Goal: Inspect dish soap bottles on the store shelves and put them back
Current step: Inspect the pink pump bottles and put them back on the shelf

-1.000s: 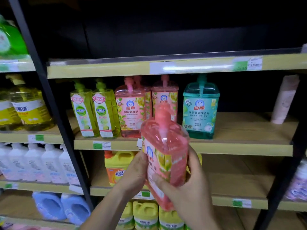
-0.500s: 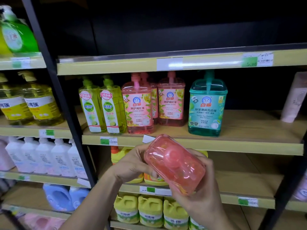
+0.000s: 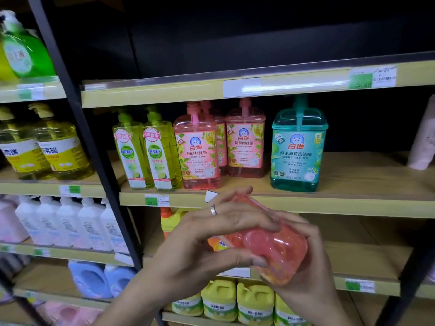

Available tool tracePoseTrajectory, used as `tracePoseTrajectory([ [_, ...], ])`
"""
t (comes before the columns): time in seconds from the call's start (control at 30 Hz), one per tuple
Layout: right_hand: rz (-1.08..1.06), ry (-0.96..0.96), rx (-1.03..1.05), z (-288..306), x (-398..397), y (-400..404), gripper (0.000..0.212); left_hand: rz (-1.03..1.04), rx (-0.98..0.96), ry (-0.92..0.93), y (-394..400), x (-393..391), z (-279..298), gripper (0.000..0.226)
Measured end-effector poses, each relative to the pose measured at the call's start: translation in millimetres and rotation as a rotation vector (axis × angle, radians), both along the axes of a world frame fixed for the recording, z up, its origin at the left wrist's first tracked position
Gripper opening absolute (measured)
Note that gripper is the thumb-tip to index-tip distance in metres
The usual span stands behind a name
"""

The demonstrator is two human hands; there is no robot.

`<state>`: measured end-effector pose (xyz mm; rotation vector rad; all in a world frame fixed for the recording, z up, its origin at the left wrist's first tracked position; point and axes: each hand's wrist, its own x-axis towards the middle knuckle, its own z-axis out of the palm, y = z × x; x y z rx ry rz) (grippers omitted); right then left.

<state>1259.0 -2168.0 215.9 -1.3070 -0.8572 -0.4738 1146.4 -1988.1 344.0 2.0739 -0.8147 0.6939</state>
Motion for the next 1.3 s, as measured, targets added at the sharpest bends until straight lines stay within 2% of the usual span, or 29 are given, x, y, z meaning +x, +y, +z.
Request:
tracePoseTrajectory([
  [0.17, 0.091, -0.051, 0.042, 3.7, 4.6, 0.0, 0.082, 0.058, 0.013, -0.044, -3.3, 2.5, -8.4, 0.032],
  [0.23, 0.097, -0.012, 0.014, 5.7, 3.9, -0.5, 0.081, 0.073, -0.007, -0.038, -3.5, 4.7, -12.4, 0.038],
  [0.27, 0.087, 0.032, -0.014, 9.0, 4.3, -2.8, 0.083, 0.086, -0.002, -0.027, -2.8, 6.1, -14.4, 0.046],
  [0.33, 0.097, 0.094, -0.124, 20.4, 9.5, -12.0, 0.089, 0.133, 0.041, 0.017, 3.5, 11.0, -21.9, 0.078],
  [0.4, 0.202, 0.15, -0.271, 37.3, 21.3, -25.0, 0.093, 0.229, 0.061, 0.09, 13.2, 20.3, -29.6, 0.108],
  [0.47, 0.289, 0.194, -0.404, 58.1, 32.2, -35.4, 0.098, 0.269, -0.02, 0.201, 21.7, 30.4, -32.3, 0.117],
  [0.57, 0.271, 0.216, -0.542, 88.0, 42.8, -37.1, 0.104, 0.252, -0.114, 0.257, 30.6, 46.0, -24.2, 0.104],
  [0.67, 0.209, 0.143, -0.565, 121.9, 59.4, -28.0, 0.098, 0.246, -0.234, 0.243, 36.7, 67.0, 0.1, 0.091],
  [0.83, -0.048, -0.006, -0.653, 166.6, 91.7, -2.6, 0.094, 0.286, -0.225, 0.156, 49.2, 106.2, 33.7, 0.098],
  [1.03, -0.201, -0.052, -0.673, 166.0, 123.7, 24.6, 0.092, 0.383, -0.204, 0.136, 58.4, 138.5, 33.9, 0.101],
  [1.17, -0.253, -0.029, -0.627, 161.1, 138.1, 38.3, 0.09, 0.461, -0.181, 0.081, 64.4, 160.5, 34.6, 0.1],
  [1.3, -0.295, 0.025, -0.7, 168.3, 147.7, 45.5, 0.087, 0.454, -0.193, 0.125, 68.3, 172.2, 38.1, 0.107],
])
